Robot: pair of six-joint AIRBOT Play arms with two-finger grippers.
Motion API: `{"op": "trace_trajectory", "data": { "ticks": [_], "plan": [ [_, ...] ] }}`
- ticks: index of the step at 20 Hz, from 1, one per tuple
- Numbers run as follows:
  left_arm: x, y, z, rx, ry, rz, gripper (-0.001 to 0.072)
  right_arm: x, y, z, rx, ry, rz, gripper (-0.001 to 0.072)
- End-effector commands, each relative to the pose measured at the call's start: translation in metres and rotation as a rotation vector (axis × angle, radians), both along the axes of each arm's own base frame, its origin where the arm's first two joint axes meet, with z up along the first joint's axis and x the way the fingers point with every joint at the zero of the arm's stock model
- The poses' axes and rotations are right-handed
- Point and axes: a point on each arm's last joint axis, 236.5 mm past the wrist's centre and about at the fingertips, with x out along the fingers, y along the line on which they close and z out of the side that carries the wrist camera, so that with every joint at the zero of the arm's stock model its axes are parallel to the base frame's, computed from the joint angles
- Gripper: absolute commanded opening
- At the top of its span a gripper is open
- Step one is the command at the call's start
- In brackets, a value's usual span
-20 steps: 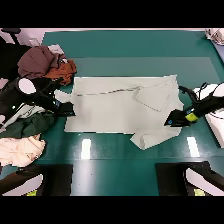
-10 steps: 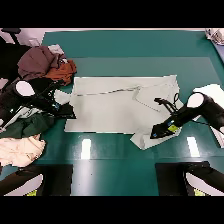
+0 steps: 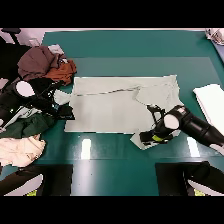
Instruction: Fold the shirts.
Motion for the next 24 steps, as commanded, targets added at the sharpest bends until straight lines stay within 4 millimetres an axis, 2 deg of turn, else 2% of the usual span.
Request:
{"op": "trace_trajectory", "data": {
  "ticks": [1,5,6,7,9,10,12,14,16,19,24],
  "plan": [
    [0.0,0.005,-0.002,0.024,-0.007,-0.016,0.0334,-0.003,0.019,-0.01,-0.039,-0.04,-0.124,0.0527],
    [0.0,0.005,-0.002,0.025,-0.013,-0.024,0.0334,-0.02,0.036,-0.033,-0.105,0.052,-0.076,0.0528],
    [0.0,0.005,-0.002,0.025,-0.013,-0.025,0.0334,-0.02,0.029,-0.032,-0.172,0.051,-0.042,0.0527],
    [0.0,0.005,-0.002,0.025,-0.013,-0.025,0.0334,-0.015,0.014,-0.027,-0.275,0.038,-0.005,0.0527],
    [0.001,0.005,-0.002,0.024,-0.017,-0.023,0.0334,0.003,-0.013,-0.005,-0.453,-0.035,0.064,0.0525],
    [0.002,0.005,-0.002,0.024,-0.021,-0.021,0.0334,0.013,-0.018,0.006,-0.486,-0.083,0.076,0.0518],
    [0.003,0.005,-0.002,0.024,-0.026,-0.019,0.0334,0.024,-0.017,0.018,-0.441,-0.136,0.033,0.0495],
    [0.005,0.005,-0.002,0.024,-0.03,-0.017,0.0334,0.028,-0.025,0.019,-0.407,-0.143,-0.044,0.0495],
    [0.005,0.005,-0.002,0.024,-0.032,-0.017,0.0334,0.022,-0.026,0.015,-0.348,-0.114,-0.09,0.0495],
    [0.006,0.005,-0.002,0.024,-0.036,-0.015,0.0334,0.012,-0.012,0.012,-0.245,-0.111,-0.141,0.0495],
    [0.006,0.005,-0.002,0.024,-0.035,-0.015,0.0334,-0.004,0.0,0.003,-0.217,-0.096,-0.149,0.0496]
  ]
}}
